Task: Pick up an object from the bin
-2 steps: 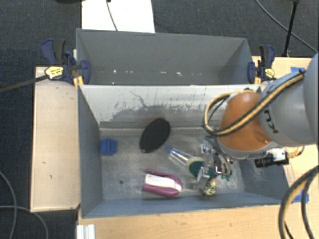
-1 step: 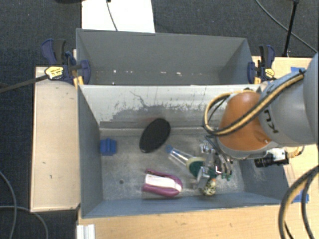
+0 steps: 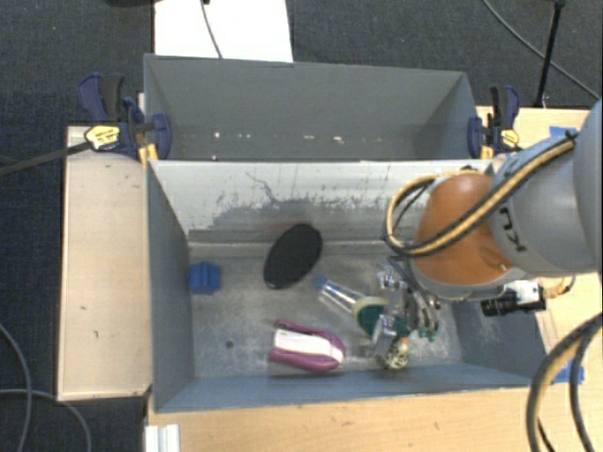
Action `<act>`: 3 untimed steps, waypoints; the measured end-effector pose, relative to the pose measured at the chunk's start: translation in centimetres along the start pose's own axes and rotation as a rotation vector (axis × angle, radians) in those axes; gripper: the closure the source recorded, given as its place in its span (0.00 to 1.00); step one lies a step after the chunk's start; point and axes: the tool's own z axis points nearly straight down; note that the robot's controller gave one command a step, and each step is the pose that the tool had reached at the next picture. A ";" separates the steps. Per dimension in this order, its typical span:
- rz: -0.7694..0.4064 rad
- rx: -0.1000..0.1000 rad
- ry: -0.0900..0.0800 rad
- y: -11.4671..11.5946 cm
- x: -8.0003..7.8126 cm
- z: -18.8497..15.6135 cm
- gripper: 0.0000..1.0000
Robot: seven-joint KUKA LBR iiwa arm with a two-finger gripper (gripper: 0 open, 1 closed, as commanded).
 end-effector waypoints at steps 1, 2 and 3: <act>0.000 0.000 -0.001 0.0 0.0 0.0 0.00; 0.000 0.000 0.000 0.0 0.0 0.0 1.00; -0.002 -0.002 -0.007 0.0 -0.2 -5.1 1.00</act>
Offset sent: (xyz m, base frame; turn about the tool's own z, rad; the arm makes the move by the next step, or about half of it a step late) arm 0.0000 0.0000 0.0000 0.0000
